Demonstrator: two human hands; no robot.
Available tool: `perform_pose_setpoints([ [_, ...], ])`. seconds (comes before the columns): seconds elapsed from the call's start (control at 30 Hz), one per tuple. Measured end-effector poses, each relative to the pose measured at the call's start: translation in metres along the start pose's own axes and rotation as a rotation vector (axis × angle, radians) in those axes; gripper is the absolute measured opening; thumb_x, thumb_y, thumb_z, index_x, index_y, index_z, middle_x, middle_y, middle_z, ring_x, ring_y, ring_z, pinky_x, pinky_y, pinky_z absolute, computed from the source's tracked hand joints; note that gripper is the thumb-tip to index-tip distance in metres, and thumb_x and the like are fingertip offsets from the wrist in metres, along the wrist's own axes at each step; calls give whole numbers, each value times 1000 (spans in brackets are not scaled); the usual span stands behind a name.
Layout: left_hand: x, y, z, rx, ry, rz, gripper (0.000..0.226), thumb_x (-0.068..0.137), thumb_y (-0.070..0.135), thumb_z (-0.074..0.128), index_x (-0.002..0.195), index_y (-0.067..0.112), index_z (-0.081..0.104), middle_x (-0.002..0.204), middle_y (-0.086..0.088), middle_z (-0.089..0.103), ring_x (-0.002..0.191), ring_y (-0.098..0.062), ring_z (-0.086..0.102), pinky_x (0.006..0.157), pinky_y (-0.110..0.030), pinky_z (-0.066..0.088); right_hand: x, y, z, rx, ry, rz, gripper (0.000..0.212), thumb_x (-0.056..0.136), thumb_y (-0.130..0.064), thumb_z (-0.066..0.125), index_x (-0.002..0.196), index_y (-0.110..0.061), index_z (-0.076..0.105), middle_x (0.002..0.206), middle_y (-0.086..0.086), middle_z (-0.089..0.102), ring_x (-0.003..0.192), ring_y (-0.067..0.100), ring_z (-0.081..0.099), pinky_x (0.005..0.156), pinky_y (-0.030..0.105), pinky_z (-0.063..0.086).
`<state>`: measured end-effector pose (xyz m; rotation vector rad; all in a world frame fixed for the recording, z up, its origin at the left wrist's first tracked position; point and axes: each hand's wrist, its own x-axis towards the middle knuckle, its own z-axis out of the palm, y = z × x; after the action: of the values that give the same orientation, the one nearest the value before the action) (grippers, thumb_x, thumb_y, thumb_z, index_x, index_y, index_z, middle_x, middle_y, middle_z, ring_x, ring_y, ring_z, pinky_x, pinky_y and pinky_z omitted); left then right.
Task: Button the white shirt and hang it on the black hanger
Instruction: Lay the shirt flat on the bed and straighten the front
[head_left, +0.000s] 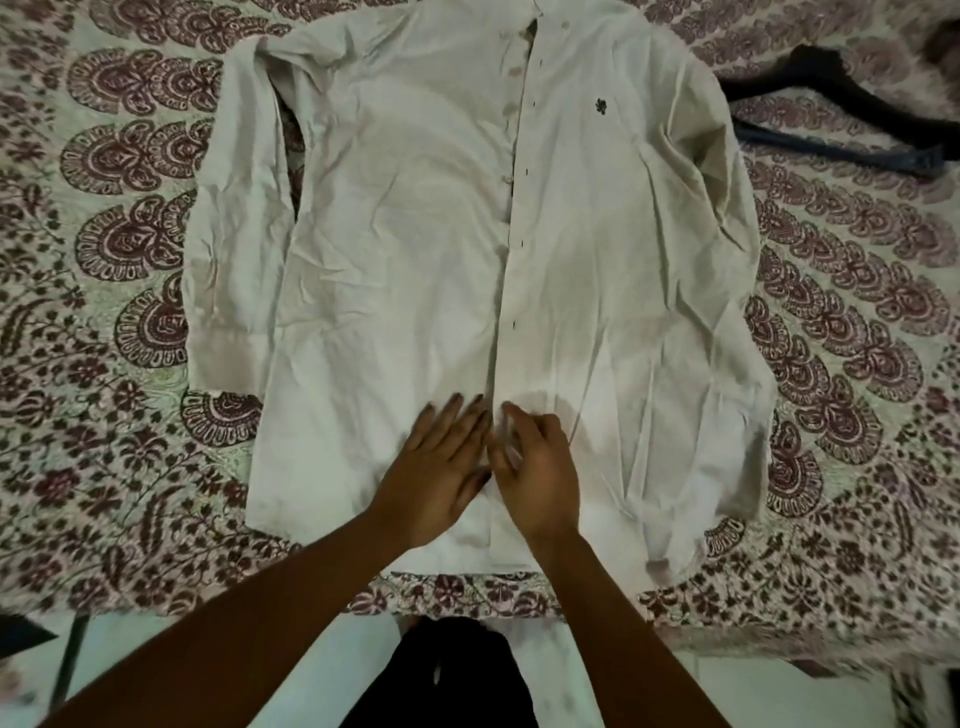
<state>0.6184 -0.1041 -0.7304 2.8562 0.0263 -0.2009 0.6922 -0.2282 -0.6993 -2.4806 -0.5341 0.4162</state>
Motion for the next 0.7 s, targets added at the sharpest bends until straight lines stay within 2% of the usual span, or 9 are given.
perform_pose_setpoints([
  [0.07,-2,-1,1,-23,18,9,60,100,43,12,140,8,38,151,-9,31,141,-27,23,114,-42,13,-10,1,1,-41,-8,15,43,92,-30,52,134,-23,48,113,7,54,99,23,57,75,33,50],
  [0.23,-10,-9,-3,-124,107,35,51,100,37,21,135,9,45,145,-8,40,138,-25,32,113,-38,21,-29,7,1,-47,-106,10,46,91,-29,54,136,-22,45,113,7,56,105,23,52,82,33,49],
  [0.3,-10,-17,-12,-214,243,-84,45,98,31,29,133,10,48,144,-8,41,138,-24,30,114,-40,23,-27,9,-2,-10,-124,34,42,92,-29,53,134,-24,47,109,4,57,102,20,53,79,30,48],
  [0.37,-10,-32,-24,-238,376,-319,43,96,26,34,133,10,46,147,-12,36,139,-28,24,115,-44,22,-27,10,-7,-6,-138,21,37,93,-28,52,130,-24,51,107,1,58,98,19,56,77,30,49],
  [0.5,-11,-87,-48,-171,478,-781,46,92,24,38,135,11,42,147,-23,30,138,-43,20,113,-52,18,-28,11,-16,-59,-146,-18,30,93,-28,52,122,-22,58,105,-1,62,91,17,60,74,27,50],
  [0.57,-9,-116,-61,-138,471,-841,46,91,22,41,136,10,42,147,-27,28,137,-45,20,114,-51,15,-26,9,-17,-91,-120,-53,25,92,-26,54,115,-21,63,99,-1,65,84,16,62,68,24,48],
  [0.7,5,-159,-79,-60,391,-845,47,93,21,49,139,17,39,150,-26,22,139,-44,16,116,-49,12,-10,-6,-10,-91,-53,-124,18,87,-22,59,101,-22,69,89,-4,67,74,14,64,59,21,49],
])
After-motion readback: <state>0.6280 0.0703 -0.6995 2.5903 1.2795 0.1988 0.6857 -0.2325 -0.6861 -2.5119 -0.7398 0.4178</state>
